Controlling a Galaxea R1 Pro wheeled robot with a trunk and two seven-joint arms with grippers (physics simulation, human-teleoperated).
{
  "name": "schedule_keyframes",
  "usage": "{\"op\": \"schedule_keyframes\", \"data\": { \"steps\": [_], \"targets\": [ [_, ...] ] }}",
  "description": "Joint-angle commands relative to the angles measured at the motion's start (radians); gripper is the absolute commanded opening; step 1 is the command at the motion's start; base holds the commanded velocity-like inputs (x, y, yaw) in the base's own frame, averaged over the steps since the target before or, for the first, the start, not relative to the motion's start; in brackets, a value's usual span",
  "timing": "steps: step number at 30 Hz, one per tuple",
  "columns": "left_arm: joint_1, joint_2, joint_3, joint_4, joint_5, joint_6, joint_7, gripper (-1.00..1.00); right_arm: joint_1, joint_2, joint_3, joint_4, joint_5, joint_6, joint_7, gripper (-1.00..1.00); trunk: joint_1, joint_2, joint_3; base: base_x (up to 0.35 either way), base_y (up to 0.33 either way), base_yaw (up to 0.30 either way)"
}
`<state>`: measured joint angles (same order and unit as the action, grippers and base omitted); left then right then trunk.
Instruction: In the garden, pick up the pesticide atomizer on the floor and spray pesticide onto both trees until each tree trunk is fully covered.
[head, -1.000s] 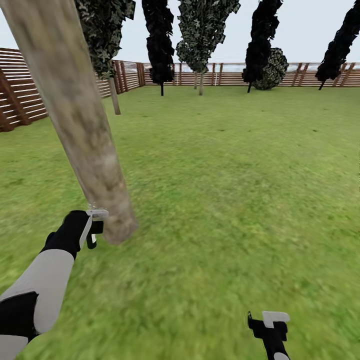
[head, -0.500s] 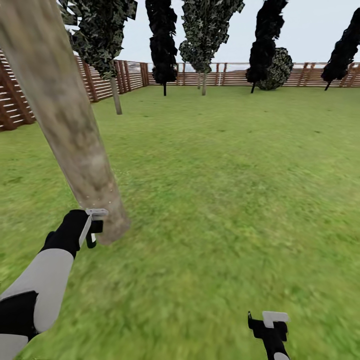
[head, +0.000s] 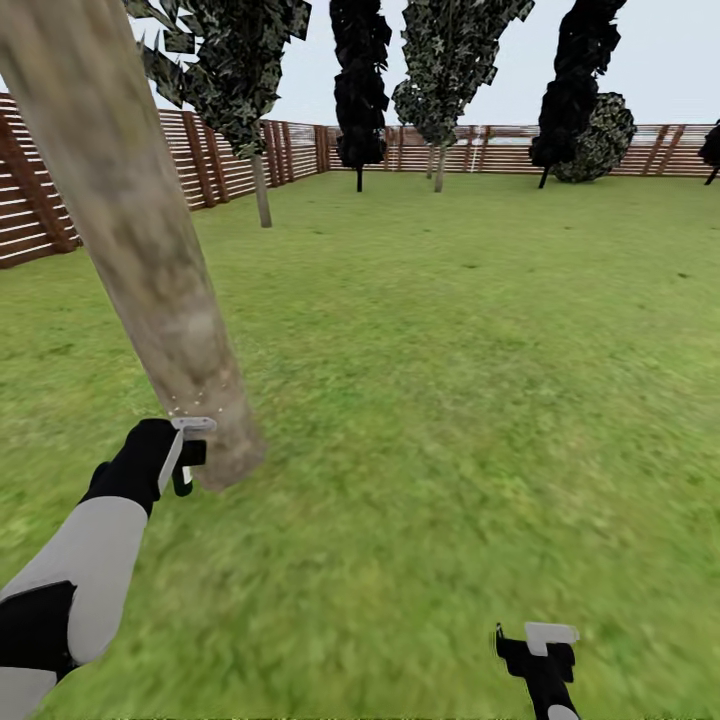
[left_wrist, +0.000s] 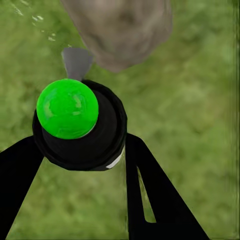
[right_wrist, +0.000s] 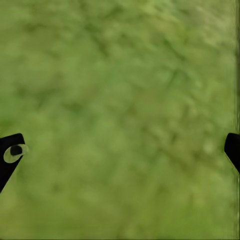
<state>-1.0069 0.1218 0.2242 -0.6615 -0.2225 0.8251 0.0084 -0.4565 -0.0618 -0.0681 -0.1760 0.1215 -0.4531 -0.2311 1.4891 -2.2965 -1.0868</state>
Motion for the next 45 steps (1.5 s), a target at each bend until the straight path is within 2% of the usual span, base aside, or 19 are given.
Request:
{"op": "schedule_keyframes", "data": {
  "steps": [1,5,8,10,12,13,15,17,18,25,27,29,31,36,40,41,42,43,45],
  "targets": [
    [-0.001,-0.002,0.002,-0.001,-0.003,0.005,0.001,-1.00,-0.001,0.000,-0.007,0.001,0.010,-0.002,-0.002,1.00,0.000,0.000,-0.001,-0.078,-0.272,0.001],
    [0.003,0.004,0.002,-0.024,-0.003,0.006,0.001,-1.00,-0.001,0.000,-0.007,0.001,0.010,-0.002,-0.002,1.00,0.000,0.000,-0.001,-0.102,-0.265,0.024],
    [0.014,0.021,0.003,-0.088,-0.006,0.050,0.001,-1.00,-0.001,0.002,-0.007,0.001,0.011,-0.002,-0.002,1.00,0.000,0.000,-0.001,-0.205,-0.165,0.226],
    [0.018,0.037,0.001,-0.089,-0.010,0.058,0.000,-1.00,-0.001,0.002,-0.007,0.001,0.011,-0.002,-0.002,1.00,0.000,0.000,-0.001,-0.037,-0.027,0.271],
    [0.021,0.073,-0.002,-0.076,-0.007,0.055,-0.002,-1.00,-0.001,0.002,-0.007,0.001,0.011,-0.002,-0.002,1.00,0.000,0.000,-0.001,-0.009,-0.006,0.275],
    [0.026,0.077,-0.005,-0.048,-0.005,0.052,-0.003,-1.00,-0.001,0.002,-0.007,0.001,0.011,-0.002,-0.002,1.00,0.000,0.000,-0.001,-0.002,-0.001,0.276],
    [0.039,0.067,-0.006,0.002,-0.003,0.036,-0.004,-1.00,-0.001,0.002,-0.007,0.001,0.011,-0.002,-0.002,1.00,0.000,0.000,-0.001,-0.001,0.000,0.274],
    [0.046,0.022,-0.004,0.044,-0.003,-0.022,-0.004,-1.00,-0.001,0.002,-0.007,0.001,0.010,-0.002,-0.002,1.00,0.000,0.000,-0.001,0.009,0.000,0.094],
    [0.046,0.019,-0.004,0.047,-0.003,-0.028,-0.004,-1.00,-0.001,0.002,-0.007,0.001,0.010,-0.002,-0.002,1.00,0.000,0.000,-0.001,0.146,-0.047,0.016],
    [0.047,0.013,-0.004,0.049,-0.003,-0.032,-0.001,-1.00,-0.001,0.000,-0.007,0.001,0.011,-0.002,-0.002,1.00,0.000,0.000,-0.001,0.267,-0.112,0.002],
    [0.052,0.021,-0.001,0.051,-0.005,-0.037,-0.002,-1.00,-0.001,0.000,-0.007,0.001,0.010,-0.002,-0.002,1.00,0.000,0.000,-0.001,0.297,-0.104,0.000],
    [0.102,0.034,0.002,0.049,-0.007,-0.041,-0.002,-1.00,-0.001,0.000,-0.007,0.001,0.010,-0.002,-0.002,1.00,0.000,0.000,-0.001,0.319,-0.028,0.000],
    [0.124,0.041,-0.002,0.053,-0.005,-0.042,-0.001,-1.00,-0.001,0.000,-0.007,0.001,0.011,-0.002,-0.002,1.00,0.000,0.000,-0.001,0.331,-0.006,0.000],
    [0.128,0.008,0.000,0.052,-0.003,-0.043,-0.002,-1.00,-0.001,0.000,-0.007,0.001,0.011,-0.002,-0.002,1.00,0.000,0.000,-0.001,0.290,-0.050,0.000],
    [0.155,0.049,0.003,0.049,-0.004,-0.048,-0.002,-1.00,-0.001,0.000,-0.007,0.001,0.012,-0.002,-0.002,1.00,0.000,0.000,-0.001,0.015,-0.003,0.000],
    [0.163,0.050,0.002,0.053,-0.004,-0.078,-0.002,-1.00,-0.001,0.000,-0.007,0.001,0.012,-0.002,-0.002,1.00,0.000,0.000,-0.001,0.001,0.000,0.000],
    [0.169,0.046,0.002,0.066,-0.002,-0.158,-0.003,-1.00,-0.001,0.000,-0.007,0.001,0.012,-0.002,-0.002,1.00,0.000,0.000,-0.001,0.000,0.000,0.000],
    [0.171,0.043,0.007,0.104,0.000,-0.193,-0.003,-1.00,-0.001,0.000,-0.007,0.001,0.012,-0.002,-0.002,1.00,0.000,0.000,-0.001,0.000,0.000,0.000],
    [0.171,0.037,0.010,0.148,0.014,-0.217,-0.003,-1.00,-0.001,0.000,-0.007,0.001,0.012,-0.002,-0.002,1.00,0.000,0.000,-0.001,0.000,0.000,0.000]
  ]
}}
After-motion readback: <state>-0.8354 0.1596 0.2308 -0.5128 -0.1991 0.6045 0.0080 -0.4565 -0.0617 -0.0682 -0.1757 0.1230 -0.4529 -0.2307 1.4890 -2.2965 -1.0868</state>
